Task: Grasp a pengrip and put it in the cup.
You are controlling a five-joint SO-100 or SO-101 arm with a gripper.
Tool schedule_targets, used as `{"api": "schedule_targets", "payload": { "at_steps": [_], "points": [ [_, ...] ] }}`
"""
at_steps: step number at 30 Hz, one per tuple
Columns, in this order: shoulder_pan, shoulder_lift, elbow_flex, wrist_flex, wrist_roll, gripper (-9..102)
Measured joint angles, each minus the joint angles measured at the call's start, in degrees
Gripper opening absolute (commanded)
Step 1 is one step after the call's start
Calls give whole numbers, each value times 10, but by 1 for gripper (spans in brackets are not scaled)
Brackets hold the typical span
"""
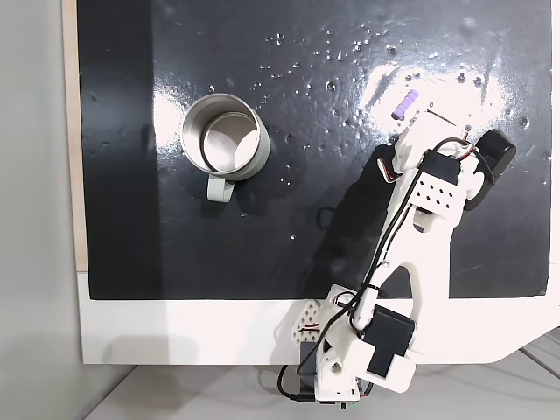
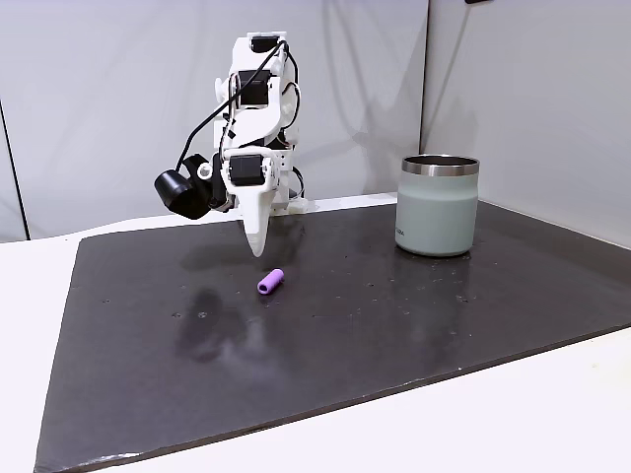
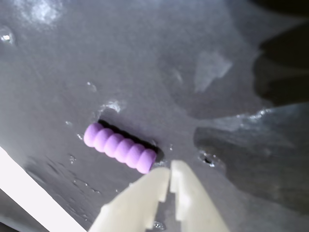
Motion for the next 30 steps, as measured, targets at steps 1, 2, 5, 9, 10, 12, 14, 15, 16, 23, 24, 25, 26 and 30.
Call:
{"api": "schedule_targets", "payload": {
  "at_steps": [1, 2, 5, 9, 10, 12, 14, 15, 16, 23, 24, 25, 26, 30],
  "points": [
    [0, 0, -4, 0, -9, 0],
    [0, 0, -7, 0, -17, 0],
    [4, -4, -19, 0, -38, 0],
    [14, -10, -35, 0, -76, 0],
    [15, -12, -37, 0, -88, 0],
    [16, -20, -43, 0, -113, 1],
    [17, -26, -50, 0, -138, 1],
    [18, -29, -50, -4, -151, 1],
    [18, -31, -50, -10, -165, 2],
    [21, -44, -50, -46, -233, 6],
    [21, -47, -50, -50, -243, 6],
    [21, -51, -50, -54, -253, 6],
    [21, -54, -50, -60, -264, 7],
    [21, -69, -50, -89, -312, 8]
  ]
}}
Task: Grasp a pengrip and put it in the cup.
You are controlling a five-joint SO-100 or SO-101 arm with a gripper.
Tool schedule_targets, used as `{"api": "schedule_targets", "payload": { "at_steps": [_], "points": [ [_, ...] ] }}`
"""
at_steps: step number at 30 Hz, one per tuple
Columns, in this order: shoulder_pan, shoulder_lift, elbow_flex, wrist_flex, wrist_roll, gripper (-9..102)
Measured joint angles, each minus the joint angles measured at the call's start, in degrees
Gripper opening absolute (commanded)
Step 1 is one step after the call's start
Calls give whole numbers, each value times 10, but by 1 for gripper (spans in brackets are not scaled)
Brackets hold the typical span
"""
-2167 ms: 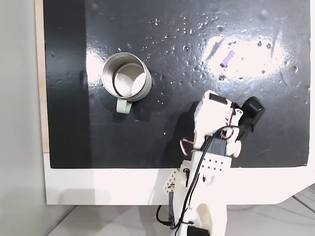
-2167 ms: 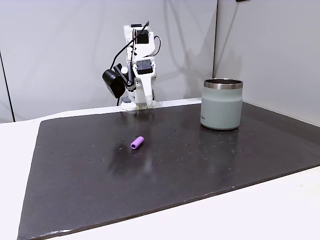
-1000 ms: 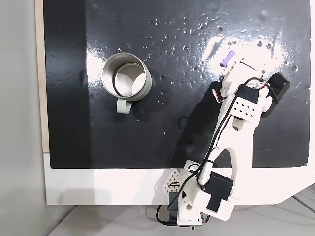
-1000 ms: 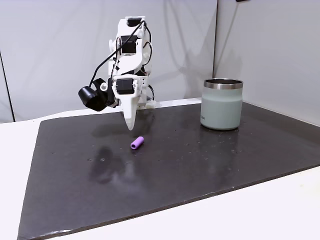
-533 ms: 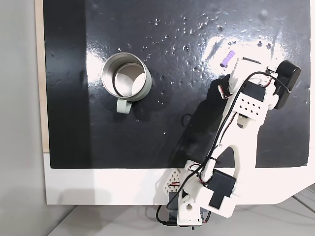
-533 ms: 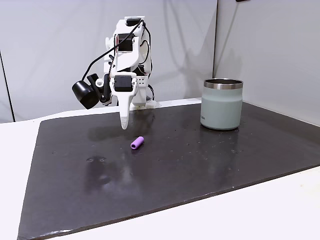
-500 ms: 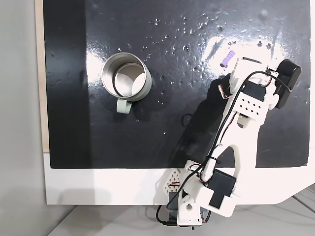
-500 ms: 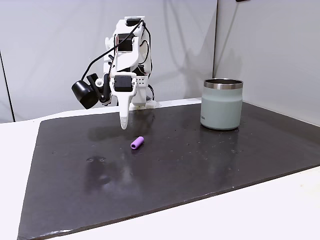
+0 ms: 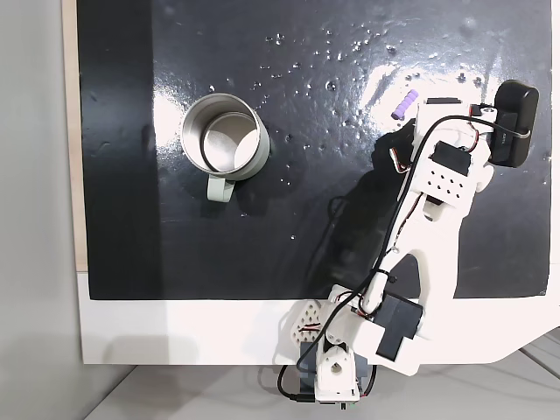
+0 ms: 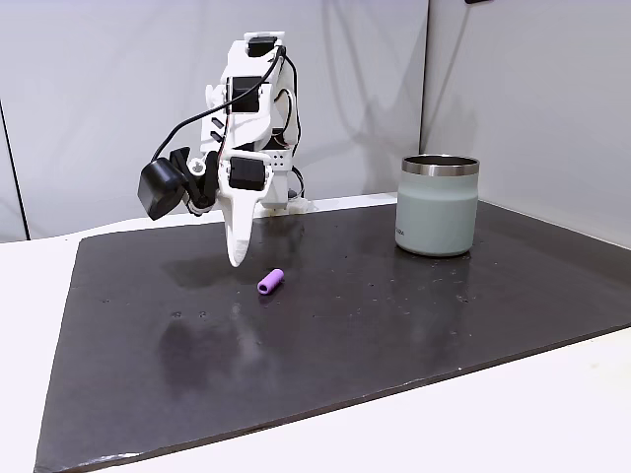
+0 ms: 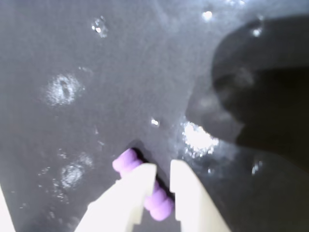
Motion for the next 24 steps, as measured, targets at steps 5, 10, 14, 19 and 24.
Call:
{"api": "schedule_targets", "payload": {
  "at_steps": [5, 10, 14, 19, 24],
  "points": [
    [-1, -4, 0, -31, -46, 9],
    [-17, -4, 0, -56, -91, 13],
    [-31, -4, 0, -87, -139, 19],
    [-47, -17, 0, -98, -198, 23],
    [-54, -28, 0, -91, -243, 24]
  ]
}}
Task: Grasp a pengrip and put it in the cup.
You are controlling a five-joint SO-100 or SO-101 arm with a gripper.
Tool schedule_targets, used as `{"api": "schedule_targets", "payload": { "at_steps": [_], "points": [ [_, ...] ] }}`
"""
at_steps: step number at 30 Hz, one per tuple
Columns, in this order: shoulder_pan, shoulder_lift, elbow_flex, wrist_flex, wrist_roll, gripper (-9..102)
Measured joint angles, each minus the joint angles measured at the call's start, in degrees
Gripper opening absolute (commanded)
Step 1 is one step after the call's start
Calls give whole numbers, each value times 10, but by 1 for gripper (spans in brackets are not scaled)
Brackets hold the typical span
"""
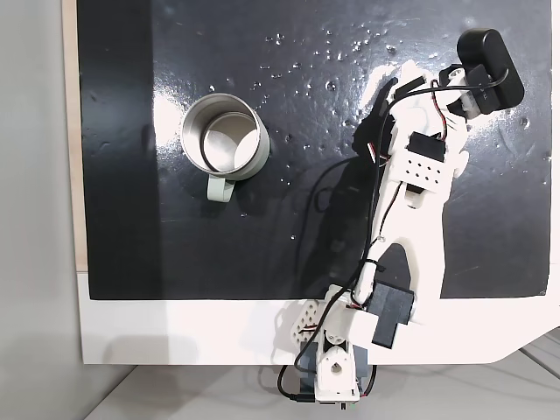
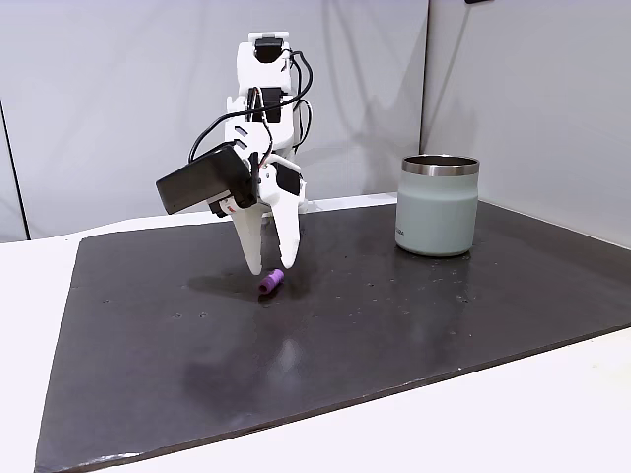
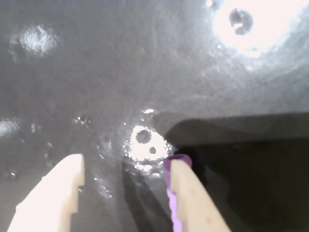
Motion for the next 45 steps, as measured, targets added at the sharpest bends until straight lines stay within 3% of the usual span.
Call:
{"api": "schedule_targets", "payload": {
  "at_steps": [13, 29, 37, 45],
  "points": [
    [-1, -36, -31, 109, -77, 24],
    [-7, -142, -213, 288, -142, 1],
    [-7, -158, -257, 343, -155, 0],
    [-33, -163, -358, 507, -91, 0]
  ]
}}
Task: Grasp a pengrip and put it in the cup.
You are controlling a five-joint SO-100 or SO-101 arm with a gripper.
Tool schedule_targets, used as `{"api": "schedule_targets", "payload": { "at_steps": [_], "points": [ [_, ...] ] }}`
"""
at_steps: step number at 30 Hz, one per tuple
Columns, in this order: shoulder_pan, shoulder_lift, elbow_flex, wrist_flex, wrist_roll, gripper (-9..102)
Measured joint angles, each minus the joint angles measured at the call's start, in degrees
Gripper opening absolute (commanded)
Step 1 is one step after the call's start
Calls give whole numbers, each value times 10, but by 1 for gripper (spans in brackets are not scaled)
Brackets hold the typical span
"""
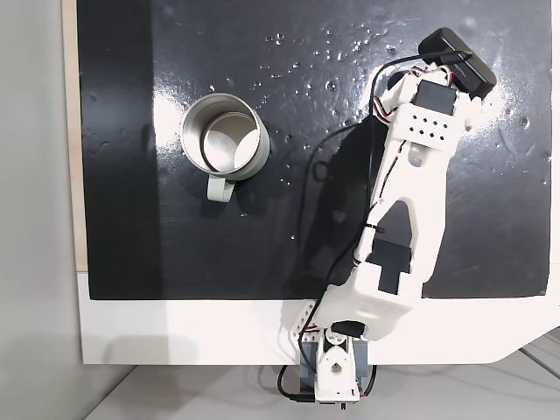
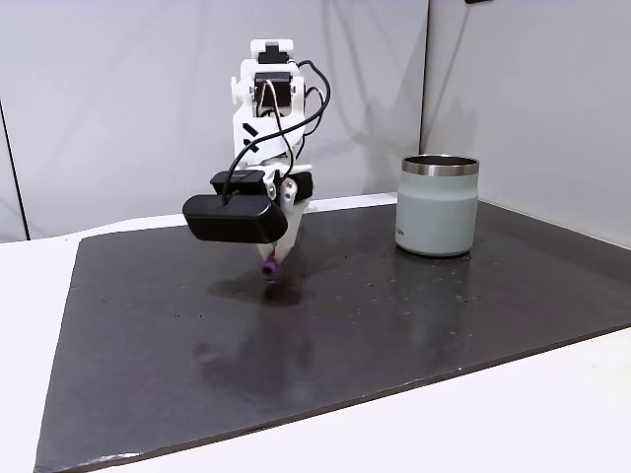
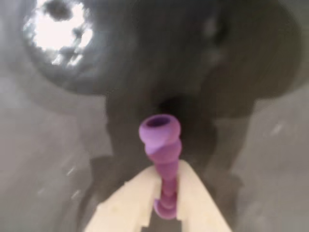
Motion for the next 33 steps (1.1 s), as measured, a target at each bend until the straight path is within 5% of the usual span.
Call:
{"api": "schedule_targets", "payload": {
  "at_steps": [6, 15, 25, 33],
  "points": [
    [-67, 17, -124, 133, 95, 0],
    [-238, 139, -143, 228, 244, 0],
    [-449, 217, -143, 261, 388, 0],
    [-478, 217, -143, 245, 483, 0]
  ]
}}
